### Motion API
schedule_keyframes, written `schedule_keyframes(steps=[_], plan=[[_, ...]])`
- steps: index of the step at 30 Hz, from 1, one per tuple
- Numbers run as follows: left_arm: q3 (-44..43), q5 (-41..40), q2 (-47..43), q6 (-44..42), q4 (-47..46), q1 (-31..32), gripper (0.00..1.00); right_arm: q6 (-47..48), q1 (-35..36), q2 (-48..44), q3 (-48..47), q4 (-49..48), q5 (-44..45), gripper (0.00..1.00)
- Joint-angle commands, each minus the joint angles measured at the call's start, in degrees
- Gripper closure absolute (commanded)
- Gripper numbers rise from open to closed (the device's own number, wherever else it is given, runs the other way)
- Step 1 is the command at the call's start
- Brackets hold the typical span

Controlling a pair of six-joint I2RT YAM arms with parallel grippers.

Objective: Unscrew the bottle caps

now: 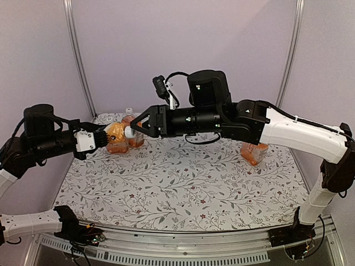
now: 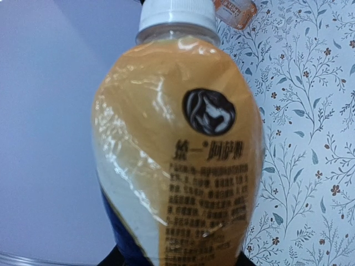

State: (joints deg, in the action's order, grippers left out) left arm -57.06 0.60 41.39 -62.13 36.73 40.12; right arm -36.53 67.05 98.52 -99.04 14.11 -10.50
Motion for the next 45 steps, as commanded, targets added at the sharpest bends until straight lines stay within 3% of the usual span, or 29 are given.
schedule_keyframes(steps=[1,12,22,25,29,34,39,45], plan=[[0.5,-0.4,-0.3,-0.4,-0.9,0.9,0.64,-1.1,-0.3,1.1,-1.2,-0.1,-1.6,0.45],[0.9,-0.4,-0.2,-0.3,-1.5,0.9,0.64,-3.1,-0.3,4.5,-3.4,-0.3,-6.0,0.49],[1.1,-0.4,-0.3,0.0,-1.5,1.0,0.64,-2.9,-0.3,4.8,-3.8,0.0,-5.2,1.00],[0.3,0.6,-0.2,2.3,0.0,1.0,0.65,-1.2,-0.3,4.8,-3.7,0.6,-6.7,1.00],[-3.7,8.5,1.0,7.5,11.1,1.0,0.65,10.3,2.7,3.4,-4.2,4.6,-6.5,1.00],[-8.7,19.1,2.9,11.5,21.6,1.0,0.65,39.2,8.7,2.4,-5.7,15.5,0.2,1.00],[-11.7,21.7,4.7,11.0,26.3,1.0,0.64,58.8,13.4,1.3,-5.7,20.3,8.5,1.00],[-11.7,21.4,4.9,10.8,25.7,1.1,0.64,86.9,20.3,0.6,-4.0,14.9,24.3,1.00]])
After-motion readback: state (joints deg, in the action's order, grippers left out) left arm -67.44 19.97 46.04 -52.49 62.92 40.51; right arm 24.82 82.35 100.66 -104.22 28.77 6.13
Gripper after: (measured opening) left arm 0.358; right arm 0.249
